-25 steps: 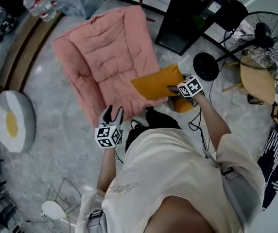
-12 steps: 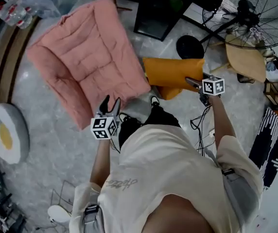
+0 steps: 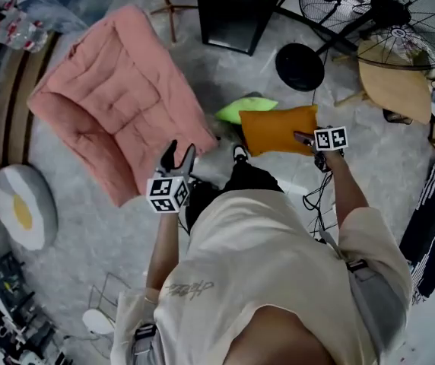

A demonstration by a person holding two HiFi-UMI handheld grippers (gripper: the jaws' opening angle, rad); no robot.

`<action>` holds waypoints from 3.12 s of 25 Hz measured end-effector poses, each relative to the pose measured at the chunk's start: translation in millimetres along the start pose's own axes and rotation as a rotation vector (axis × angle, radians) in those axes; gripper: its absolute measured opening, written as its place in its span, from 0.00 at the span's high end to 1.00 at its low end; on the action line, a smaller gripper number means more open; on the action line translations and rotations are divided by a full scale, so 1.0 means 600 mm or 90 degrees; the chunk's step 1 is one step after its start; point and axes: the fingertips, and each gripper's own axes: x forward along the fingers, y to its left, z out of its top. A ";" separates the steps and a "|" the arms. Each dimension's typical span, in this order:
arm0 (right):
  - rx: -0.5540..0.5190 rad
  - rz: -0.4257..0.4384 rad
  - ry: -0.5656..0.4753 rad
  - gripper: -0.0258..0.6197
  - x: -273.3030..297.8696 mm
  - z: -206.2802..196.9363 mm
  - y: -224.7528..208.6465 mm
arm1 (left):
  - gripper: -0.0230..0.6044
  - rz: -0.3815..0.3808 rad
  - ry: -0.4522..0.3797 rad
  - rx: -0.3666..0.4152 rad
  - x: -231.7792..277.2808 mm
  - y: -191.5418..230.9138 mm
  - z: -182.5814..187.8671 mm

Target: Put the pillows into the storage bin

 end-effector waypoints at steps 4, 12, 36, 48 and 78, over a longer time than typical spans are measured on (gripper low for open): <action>0.040 0.058 0.084 0.44 0.071 -0.043 -0.044 | 0.58 0.018 0.012 -0.006 0.038 -0.059 0.012; 0.065 0.117 0.197 0.44 0.219 -0.065 -0.070 | 0.58 0.042 0.090 -0.029 0.065 -0.100 -0.042; -0.031 -0.189 0.277 0.58 0.454 0.013 -0.319 | 0.57 0.149 0.191 -0.164 0.076 -0.069 -0.145; -0.129 -0.091 0.258 0.56 0.432 0.021 -0.198 | 0.57 0.130 0.144 -0.146 0.100 -0.058 -0.114; -0.424 0.163 -0.266 0.94 -0.024 0.327 0.431 | 0.86 0.254 -0.125 0.022 -0.083 0.058 0.124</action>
